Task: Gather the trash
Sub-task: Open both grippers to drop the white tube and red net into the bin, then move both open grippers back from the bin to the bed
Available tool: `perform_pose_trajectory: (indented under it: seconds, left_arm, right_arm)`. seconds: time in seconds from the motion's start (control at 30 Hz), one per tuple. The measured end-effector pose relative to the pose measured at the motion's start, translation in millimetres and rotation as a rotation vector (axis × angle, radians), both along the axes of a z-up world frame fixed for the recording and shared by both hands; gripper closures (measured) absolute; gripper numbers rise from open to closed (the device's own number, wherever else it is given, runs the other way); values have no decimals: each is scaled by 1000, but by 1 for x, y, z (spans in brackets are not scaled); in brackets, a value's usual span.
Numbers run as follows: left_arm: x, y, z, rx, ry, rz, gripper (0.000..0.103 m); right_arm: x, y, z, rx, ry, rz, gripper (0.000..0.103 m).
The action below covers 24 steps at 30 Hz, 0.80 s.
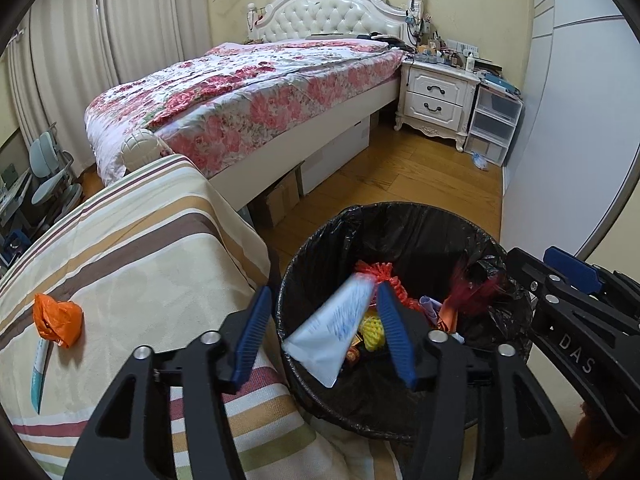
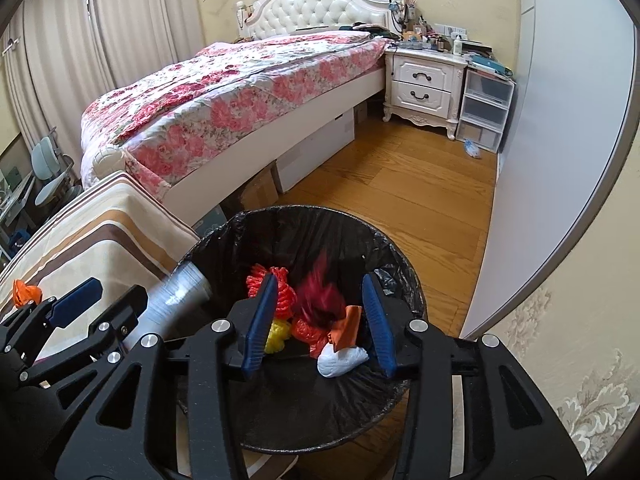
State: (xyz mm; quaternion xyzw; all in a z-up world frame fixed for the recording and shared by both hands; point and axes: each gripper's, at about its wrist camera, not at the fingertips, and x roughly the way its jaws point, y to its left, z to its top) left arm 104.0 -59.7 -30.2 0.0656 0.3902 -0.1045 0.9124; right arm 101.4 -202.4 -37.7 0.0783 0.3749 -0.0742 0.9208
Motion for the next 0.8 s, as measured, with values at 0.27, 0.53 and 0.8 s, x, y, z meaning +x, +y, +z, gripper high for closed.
perform_pose_trajectory:
  seconds: [0.27,0.53,0.8]
  left_arm:
    - [-6,2,6,14,-31,14,28]
    - [-10,14,13,15,-52,56,25]
    - [-16,28,19,11,-70,81,24]
  right_arm:
    - [-4,-4,4,-14,-14,-26,49]
    - [-7,-3,6,-24,-19,-33,35]
    - [-12,4,9,-34,-26,-26,28]
